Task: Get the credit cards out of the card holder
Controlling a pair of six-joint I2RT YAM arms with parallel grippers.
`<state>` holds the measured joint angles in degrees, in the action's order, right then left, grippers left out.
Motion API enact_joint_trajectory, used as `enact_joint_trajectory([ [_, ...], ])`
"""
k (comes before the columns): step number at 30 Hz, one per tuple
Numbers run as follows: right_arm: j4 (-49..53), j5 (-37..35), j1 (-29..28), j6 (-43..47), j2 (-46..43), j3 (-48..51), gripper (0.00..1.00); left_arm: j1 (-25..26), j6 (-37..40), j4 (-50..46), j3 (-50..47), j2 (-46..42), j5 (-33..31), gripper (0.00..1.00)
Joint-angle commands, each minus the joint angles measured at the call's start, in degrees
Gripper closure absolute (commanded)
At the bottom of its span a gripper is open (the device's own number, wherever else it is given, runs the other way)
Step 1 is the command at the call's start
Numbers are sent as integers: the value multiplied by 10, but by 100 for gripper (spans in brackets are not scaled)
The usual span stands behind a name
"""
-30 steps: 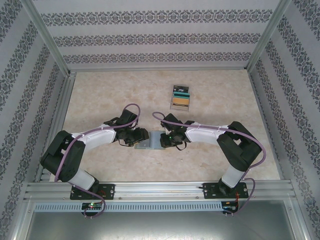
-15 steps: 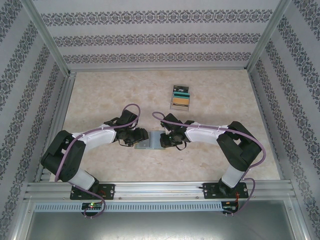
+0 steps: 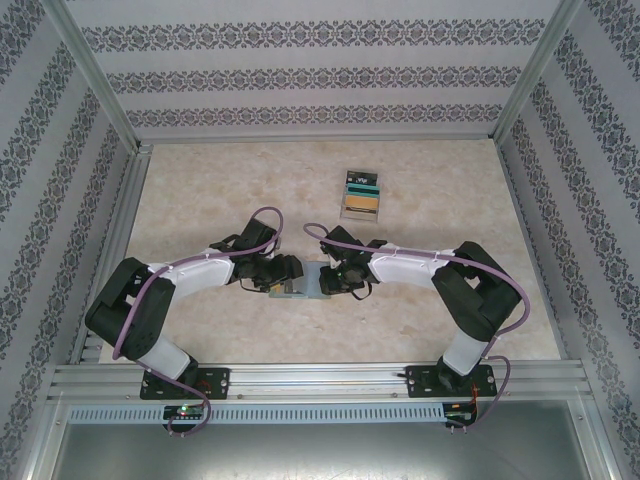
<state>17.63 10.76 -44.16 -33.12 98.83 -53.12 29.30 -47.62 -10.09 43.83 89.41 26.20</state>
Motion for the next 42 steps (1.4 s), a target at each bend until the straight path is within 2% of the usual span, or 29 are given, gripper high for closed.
enact_joint_trajectory([
  [1, 3, 8, -17, -9, 32, 4, 77, 10, 3, 9, -8, 11, 11, 24],
  [4, 3, 8, -18, -9, 32, 4, 74, 11, 4, 7, -8, 10, 10, 12],
  [10, -2, -16, -13, -18, 7, 17, 63, 11, 7, 1, -7, 9, 6, 0],
  [13, -5, -40, -8, -25, -27, 32, 56, 11, 9, -2, -7, 5, 2, 1],
  [19, 1, -79, 30, -25, -116, 67, 55, 10, 13, -13, -1, -2, -5, 1],
  [23, -16, -57, 62, -29, -165, 85, 57, 9, 21, -32, 11, -12, -11, 0],
  [28, -42, 0, 54, -42, -152, 64, 60, -11, 36, -65, 17, -41, -27, 0],
  [32, -61, 30, 28, -56, -107, 30, 65, -28, 47, -80, 10, -55, -32, 11],
  [35, -80, 53, 12, -70, -74, 10, 71, -36, 53, -81, 1, -55, -34, 32],
  [40, -109, 88, 3, -93, -24, -8, 76, -41, 64, -76, -7, -33, -34, 75],
  [42, -118, 102, 3, -99, -8, -12, 77, -40, 67, -71, -6, -19, -31, 86],
])
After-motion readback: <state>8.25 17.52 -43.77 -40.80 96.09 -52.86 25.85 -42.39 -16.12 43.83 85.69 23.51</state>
